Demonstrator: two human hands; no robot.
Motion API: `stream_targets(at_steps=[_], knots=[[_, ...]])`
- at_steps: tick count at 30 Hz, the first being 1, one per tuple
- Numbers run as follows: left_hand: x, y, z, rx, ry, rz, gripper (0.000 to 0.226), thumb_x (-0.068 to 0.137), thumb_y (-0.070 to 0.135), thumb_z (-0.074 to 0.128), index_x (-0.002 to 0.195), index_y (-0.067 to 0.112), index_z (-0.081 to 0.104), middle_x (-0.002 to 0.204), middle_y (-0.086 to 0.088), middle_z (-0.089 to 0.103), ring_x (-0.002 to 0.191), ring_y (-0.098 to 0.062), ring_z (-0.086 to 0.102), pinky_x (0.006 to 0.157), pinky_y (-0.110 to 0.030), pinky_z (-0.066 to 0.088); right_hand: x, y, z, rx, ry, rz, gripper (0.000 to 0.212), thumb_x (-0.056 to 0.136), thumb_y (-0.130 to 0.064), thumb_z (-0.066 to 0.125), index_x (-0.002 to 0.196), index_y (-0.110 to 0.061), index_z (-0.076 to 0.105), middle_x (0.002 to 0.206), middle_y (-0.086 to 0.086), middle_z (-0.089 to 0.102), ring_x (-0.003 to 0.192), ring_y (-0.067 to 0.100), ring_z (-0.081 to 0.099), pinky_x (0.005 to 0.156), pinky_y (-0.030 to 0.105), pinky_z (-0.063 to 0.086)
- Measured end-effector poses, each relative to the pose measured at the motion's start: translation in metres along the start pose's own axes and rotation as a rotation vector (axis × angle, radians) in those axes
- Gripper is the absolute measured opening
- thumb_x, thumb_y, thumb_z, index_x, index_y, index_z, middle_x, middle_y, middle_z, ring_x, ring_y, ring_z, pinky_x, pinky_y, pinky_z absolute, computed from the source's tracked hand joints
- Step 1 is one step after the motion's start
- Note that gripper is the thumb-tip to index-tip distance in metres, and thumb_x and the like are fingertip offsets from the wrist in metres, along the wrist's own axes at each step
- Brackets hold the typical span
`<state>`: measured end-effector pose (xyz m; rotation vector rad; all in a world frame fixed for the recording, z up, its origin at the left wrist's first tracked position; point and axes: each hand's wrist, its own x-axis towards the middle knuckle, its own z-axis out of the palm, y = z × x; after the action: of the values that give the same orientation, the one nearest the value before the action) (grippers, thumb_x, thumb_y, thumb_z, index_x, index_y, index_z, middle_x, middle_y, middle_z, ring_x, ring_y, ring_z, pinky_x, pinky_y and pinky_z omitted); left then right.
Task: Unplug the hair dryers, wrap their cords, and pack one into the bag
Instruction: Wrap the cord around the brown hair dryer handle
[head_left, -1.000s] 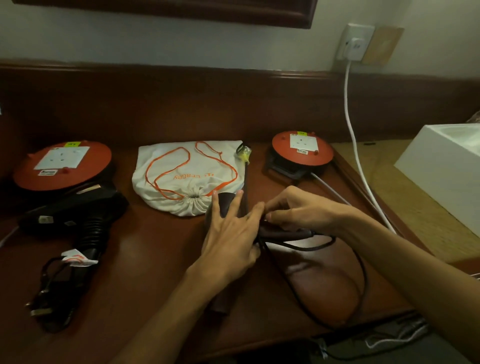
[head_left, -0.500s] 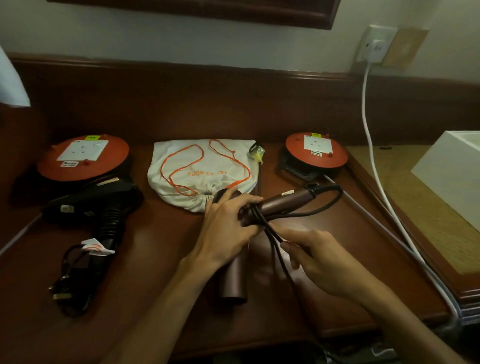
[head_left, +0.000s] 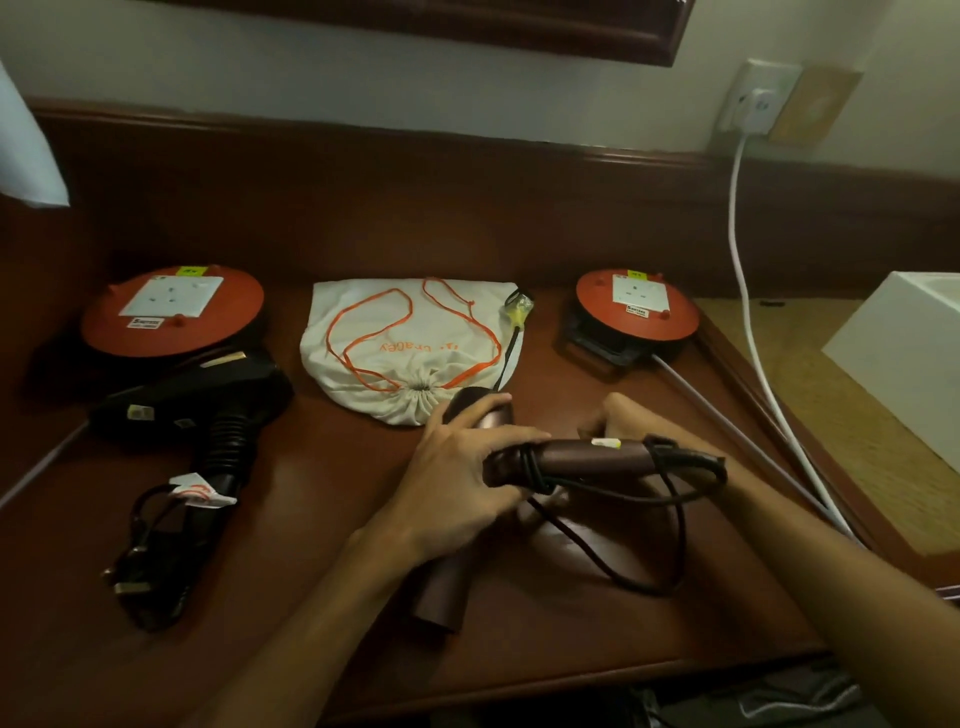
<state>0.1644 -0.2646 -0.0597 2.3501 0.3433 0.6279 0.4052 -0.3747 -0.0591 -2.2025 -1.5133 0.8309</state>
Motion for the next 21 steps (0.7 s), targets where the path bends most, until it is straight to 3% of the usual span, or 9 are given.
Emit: stream_targets(at_steps=[1,3,6,9,12,16,19,21], knots=[[0.001,0.002,0.0,0.039,-0.024,0.023,0.058,0.072,0.022,0.082,0.126,0.038,0.067,0.143,0.004,0.053,0.13,0.029,0.01,0.119,-0.032,0.007,0.008,-0.004,-0.008,-0.002,-0.072,0.022,0.036,0.083,-0.013,0.077,0.057,0.0,0.056,0.058,0.018,0.047,0.055,0.026,0.043,0.054,0.031,0.035],[0.004,0.005,0.003,0.164,-0.085,0.036,0.065,0.074,0.026,0.078,0.135,0.034,0.057,0.146,0.002,0.052,0.144,0.007,0.02,0.123,-0.049,0.008,0.016,-0.016,-0.021,0.068,-0.165,0.009,0.041,0.089,-0.023,0.076,0.06,-0.001,0.056,0.056,0.007,0.045,0.051,0.017,0.037,0.049,0.027,0.031],[0.008,0.01,0.009,0.323,-0.159,-0.016,0.081,0.082,0.031,0.072,0.153,0.025,0.033,0.157,0.001,0.038,0.15,-0.009,0.02,0.125,-0.05,-0.002,0.019,-0.035,-0.038,0.185,-0.276,-0.006,0.03,0.095,-0.027,0.067,0.074,-0.006,0.065,0.061,0.004,0.045,0.052,0.013,0.036,0.05,0.025,0.03],[0.011,0.013,0.011,0.38,-0.178,-0.027,0.085,0.088,0.031,0.07,0.157,0.021,0.022,0.159,0.0,0.036,0.152,-0.011,0.016,0.124,-0.055,0.002,0.012,-0.054,-0.051,0.191,-0.302,-0.06,0.029,0.1,-0.023,0.061,0.089,0.003,0.07,0.067,0.01,0.041,0.055,0.016,0.034,0.053,0.026,0.03],[0.015,0.011,0.011,0.392,-0.2,-0.036,0.081,0.088,0.036,0.07,0.155,0.029,0.024,0.155,0.002,0.04,0.152,-0.013,0.015,0.121,-0.06,0.009,-0.008,-0.07,-0.058,0.166,-0.291,-0.113,0.023,0.101,-0.019,0.057,0.098,-0.003,0.073,0.07,0.011,0.045,0.058,0.019,0.036,0.055,0.027,0.033],[0.017,0.008,0.005,0.275,-0.216,-0.065,0.08,0.085,0.039,0.074,0.153,0.044,0.031,0.153,0.0,0.046,0.152,-0.011,0.013,0.12,-0.058,0.007,-0.033,-0.093,-0.053,-0.016,-0.268,-0.163,0.02,0.102,-0.021,0.057,0.1,-0.016,0.076,0.076,0.01,0.065,0.061,0.025,0.05,0.058,0.033,0.041],[0.015,0.012,-0.002,0.165,-0.184,-0.098,0.074,0.08,0.039,0.078,0.145,0.048,0.044,0.157,-0.003,0.041,0.151,-0.011,0.016,0.12,-0.055,0.009,-0.049,-0.103,-0.049,-0.146,-0.212,-0.176,0.019,0.101,-0.023,0.058,0.102,-0.02,0.077,0.08,-0.002,0.071,0.065,0.008,0.062,0.06,0.023,0.048],[0.014,0.013,-0.004,0.152,-0.159,-0.089,0.07,0.078,0.041,0.079,0.141,0.047,0.05,0.154,-0.004,0.044,0.149,-0.012,0.021,0.119,-0.055,0.013,-0.06,-0.108,-0.054,-0.227,-0.13,-0.181,0.017,0.098,-0.029,0.062,0.095,-0.023,0.077,0.077,-0.007,0.071,0.067,0.008,0.065,0.059,0.028,0.053]])
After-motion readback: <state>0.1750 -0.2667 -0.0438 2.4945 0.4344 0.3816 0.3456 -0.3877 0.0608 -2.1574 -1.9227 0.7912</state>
